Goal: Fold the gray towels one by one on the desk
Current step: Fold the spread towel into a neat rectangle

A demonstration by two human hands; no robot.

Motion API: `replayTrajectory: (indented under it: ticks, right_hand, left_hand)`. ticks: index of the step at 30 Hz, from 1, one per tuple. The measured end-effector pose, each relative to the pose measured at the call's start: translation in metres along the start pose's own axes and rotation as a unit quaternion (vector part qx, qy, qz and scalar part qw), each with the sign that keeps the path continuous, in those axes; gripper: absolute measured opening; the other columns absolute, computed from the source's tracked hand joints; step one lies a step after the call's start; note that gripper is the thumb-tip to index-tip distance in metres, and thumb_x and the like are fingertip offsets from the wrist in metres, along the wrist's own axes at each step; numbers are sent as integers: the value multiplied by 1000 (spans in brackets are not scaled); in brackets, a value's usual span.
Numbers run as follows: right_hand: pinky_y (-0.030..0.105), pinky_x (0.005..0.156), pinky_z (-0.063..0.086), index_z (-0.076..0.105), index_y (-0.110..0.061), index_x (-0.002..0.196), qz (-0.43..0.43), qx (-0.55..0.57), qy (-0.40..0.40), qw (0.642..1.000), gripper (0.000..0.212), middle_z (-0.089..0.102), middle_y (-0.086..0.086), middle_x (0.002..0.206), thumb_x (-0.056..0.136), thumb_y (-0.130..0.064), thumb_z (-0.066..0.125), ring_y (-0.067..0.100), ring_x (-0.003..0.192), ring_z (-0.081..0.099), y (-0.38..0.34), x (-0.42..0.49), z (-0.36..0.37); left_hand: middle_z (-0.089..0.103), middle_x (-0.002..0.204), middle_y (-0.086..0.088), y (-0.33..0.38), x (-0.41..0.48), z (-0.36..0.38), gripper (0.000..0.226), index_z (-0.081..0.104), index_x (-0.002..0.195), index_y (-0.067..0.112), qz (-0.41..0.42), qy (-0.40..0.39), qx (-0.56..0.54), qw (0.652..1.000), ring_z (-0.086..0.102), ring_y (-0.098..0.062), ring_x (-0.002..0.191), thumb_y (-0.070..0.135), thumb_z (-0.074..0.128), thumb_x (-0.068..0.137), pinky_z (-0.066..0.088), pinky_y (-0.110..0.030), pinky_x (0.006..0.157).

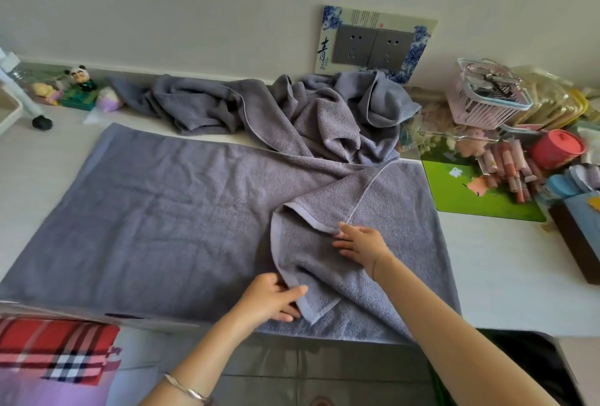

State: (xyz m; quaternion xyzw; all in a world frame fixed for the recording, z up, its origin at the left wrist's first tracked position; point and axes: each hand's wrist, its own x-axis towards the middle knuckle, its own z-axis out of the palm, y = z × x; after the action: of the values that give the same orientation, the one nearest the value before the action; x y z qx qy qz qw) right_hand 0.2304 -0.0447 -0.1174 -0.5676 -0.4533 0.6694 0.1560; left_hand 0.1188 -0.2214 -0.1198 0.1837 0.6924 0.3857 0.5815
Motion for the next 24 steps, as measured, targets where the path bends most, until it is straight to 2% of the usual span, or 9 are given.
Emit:
replayTrajectory:
  ticks: [2, 5, 8, 11, 14, 16, 19, 24]
  right_hand:
    - [14, 48, 50, 60, -8, 80, 24, 1, -25, 999, 15, 61, 4, 74, 92, -18, 60, 12, 60, 57, -7, 2, 0]
    - [15, 50, 49, 60, -8, 83, 20, -30, -48, 998, 14, 55, 4, 73, 94, -15, 56, 11, 58, 52, -13, 1, -4]
    - [21, 59, 50, 58, -10, 88, -46, -31, -40, 998, 15, 58, 3, 79, 98, -14, 48, 13, 65, 55, -28, -5, -14]
    - [19, 57, 50, 52, -16, 80, -128, -8, -26, 991, 21, 56, 0, 75, 99, -14, 44, 12, 64, 56, -59, -20, -16]
    - [19, 61, 49, 54, -18, 77, -200, -52, -23, 978, 23, 54, -1, 73, 99, -15, 46, 10, 64, 55, -97, -30, 0]
    - [19, 63, 49, 56, -17, 78, -219, -60, -28, 973, 22, 54, 1, 74, 98, -17, 47, 10, 64, 54, -117, -38, 20]
    - [17, 59, 50, 57, -16, 80, -242, -39, -37, 969, 21, 54, 2, 73, 99, -17, 47, 10, 63, 54, -146, -53, 57]
    - [16, 55, 50, 57, -14, 81, -274, 9, -68, 959, 23, 53, 3, 67, 100, -14, 44, 7, 52, 53, -183, -80, 145]
  left_hand:
    - [70, 87, -7, -2, -3, 9, 11, 59, 96, 7, 0, -23, 20, 1000, 69, -12, 70, 15, 64, 89, 57, -23, 64]
    - [68, 101, -5, 1, -8, 9, 7, 59, 99, 15, 23, -15, 9, 1000, 66, -13, 91, 17, 59, 93, 56, -24, 75]
    - [66, 113, 0, 16, -23, 9, 14, 60, 108, 23, 61, -56, -4, 997, 64, -11, 104, 19, 54, 95, 54, -26, 87]
    - [67, 117, 3, 37, -44, 3, 24, 58, 119, 22, 92, -104, -56, 989, 63, -10, 108, 19, 51, 97, 52, -27, 92]
    - [65, 123, 5, 53, -55, -18, 32, 52, 129, 23, 99, -146, -98, 979, 61, -11, 113, 22, 48, 98, 49, -31, 96]
    - [62, 127, 2, 60, -63, -34, 37, 49, 134, 20, 92, -172, -138, 971, 59, -16, 117, 21, 48, 97, 49, -34, 96]
    - [62, 128, -3, 70, -81, -62, 40, 48, 134, 17, 89, -207, -192, 955, 59, -20, 117, 19, 49, 94, 52, -31, 89]
    - [62, 128, -6, 86, -115, -134, 40, 50, 133, 17, 120, -240, -176, 947, 60, -22, 115, 19, 47, 93, 52, -30, 85]
